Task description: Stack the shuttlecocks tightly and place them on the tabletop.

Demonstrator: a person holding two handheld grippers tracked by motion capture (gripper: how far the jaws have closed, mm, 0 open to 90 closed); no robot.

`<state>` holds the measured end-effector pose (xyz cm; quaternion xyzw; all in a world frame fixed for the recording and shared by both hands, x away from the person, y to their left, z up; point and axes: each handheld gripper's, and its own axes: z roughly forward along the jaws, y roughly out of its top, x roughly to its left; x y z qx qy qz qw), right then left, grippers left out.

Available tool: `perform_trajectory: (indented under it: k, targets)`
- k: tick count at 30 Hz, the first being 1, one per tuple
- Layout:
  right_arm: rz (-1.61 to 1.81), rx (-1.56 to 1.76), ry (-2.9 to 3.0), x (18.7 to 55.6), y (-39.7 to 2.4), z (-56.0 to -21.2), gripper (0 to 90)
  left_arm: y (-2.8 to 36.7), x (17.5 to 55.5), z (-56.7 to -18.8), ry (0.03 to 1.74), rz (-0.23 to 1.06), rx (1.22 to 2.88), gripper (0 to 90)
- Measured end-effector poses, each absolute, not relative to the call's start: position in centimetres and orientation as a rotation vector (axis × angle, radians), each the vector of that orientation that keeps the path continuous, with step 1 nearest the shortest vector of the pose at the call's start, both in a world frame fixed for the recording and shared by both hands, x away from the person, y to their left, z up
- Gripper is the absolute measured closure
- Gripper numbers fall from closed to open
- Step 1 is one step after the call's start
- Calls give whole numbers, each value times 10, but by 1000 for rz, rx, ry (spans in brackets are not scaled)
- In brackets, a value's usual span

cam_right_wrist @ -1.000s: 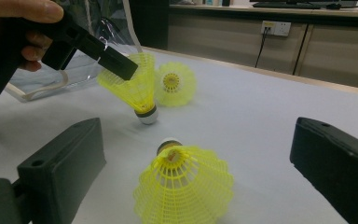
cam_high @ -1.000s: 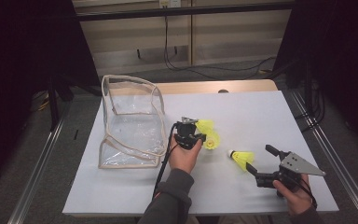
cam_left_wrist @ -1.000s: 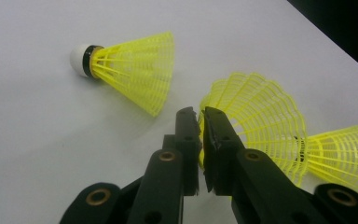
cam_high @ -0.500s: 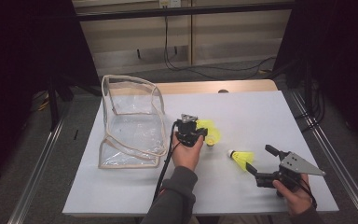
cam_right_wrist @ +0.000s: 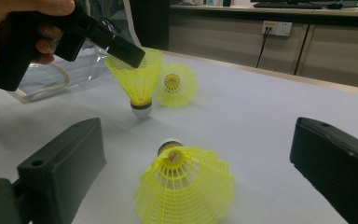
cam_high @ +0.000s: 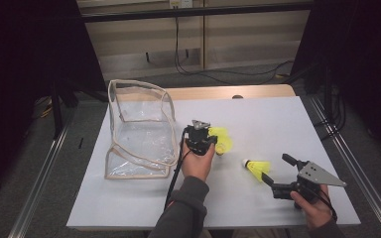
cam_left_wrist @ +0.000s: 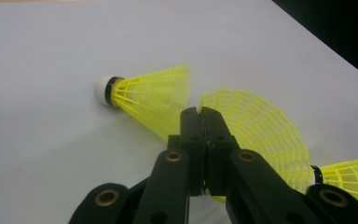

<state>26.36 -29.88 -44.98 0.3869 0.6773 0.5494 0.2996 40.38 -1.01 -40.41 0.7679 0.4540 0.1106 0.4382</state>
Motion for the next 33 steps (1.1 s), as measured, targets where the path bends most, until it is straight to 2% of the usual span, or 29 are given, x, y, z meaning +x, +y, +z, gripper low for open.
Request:
perform_trajectory:
  k: [16,33]
  targets:
    - [1465,1013,1790,264,-298,-449,23,-9,408,-403,1192,307,1950,883]
    - [1460,1013,1794,264,-299,-449,26,-24,412,-413,1128,313,1894,849]
